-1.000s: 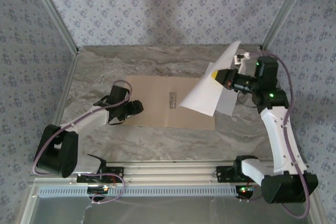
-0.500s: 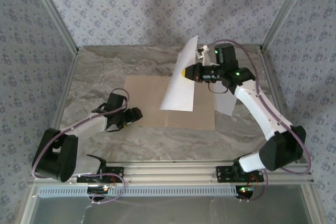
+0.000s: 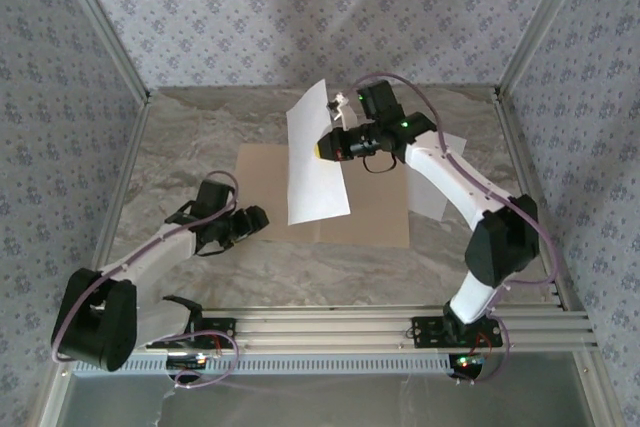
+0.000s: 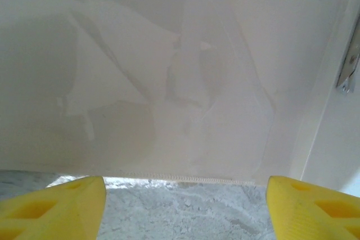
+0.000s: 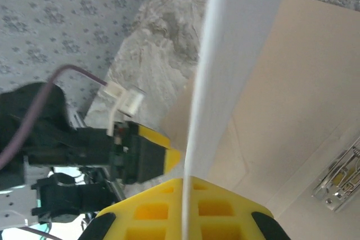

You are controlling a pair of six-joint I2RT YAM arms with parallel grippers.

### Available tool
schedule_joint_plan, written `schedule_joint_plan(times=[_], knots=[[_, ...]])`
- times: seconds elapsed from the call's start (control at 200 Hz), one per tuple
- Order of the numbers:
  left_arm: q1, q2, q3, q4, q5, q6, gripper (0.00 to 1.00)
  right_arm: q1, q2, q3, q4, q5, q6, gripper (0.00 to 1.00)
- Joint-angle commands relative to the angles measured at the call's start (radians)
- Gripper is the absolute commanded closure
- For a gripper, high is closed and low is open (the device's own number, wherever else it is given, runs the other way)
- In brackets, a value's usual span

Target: Put the files into the folder

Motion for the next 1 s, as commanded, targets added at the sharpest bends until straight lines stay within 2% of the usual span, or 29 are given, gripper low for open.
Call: schedule_joint_plan(times=[0.0,0.12,0.37,0.605,0.994], knots=[[0.062,-0.019,0.072,-0.074,-0.014,0.080,0.24,0.025,0.050,0.081,-0.119,0.048,-0.121,1.00],[0.121,0.027,0.109,-0.084,0.022,0.120,0.24,0.034,0.092,0.123,-0.168,0.095,-0.160,1.00],[0.180,0.157,0.158,-0.044,0.069,0.160,0.24,0.034,0.168,0.166,-0.229,0.169,-0.246,1.00],[0.190,0.242,0.184,-0.016,0.086,0.171,0.24,0.033,0.233,0.213,-0.268,0.237,-0.315,1.00],[0.189,0.288,0.182,0.013,0.105,0.164,0.24,0.025,0.250,0.229,-0.259,0.244,-0.339,1.00]])
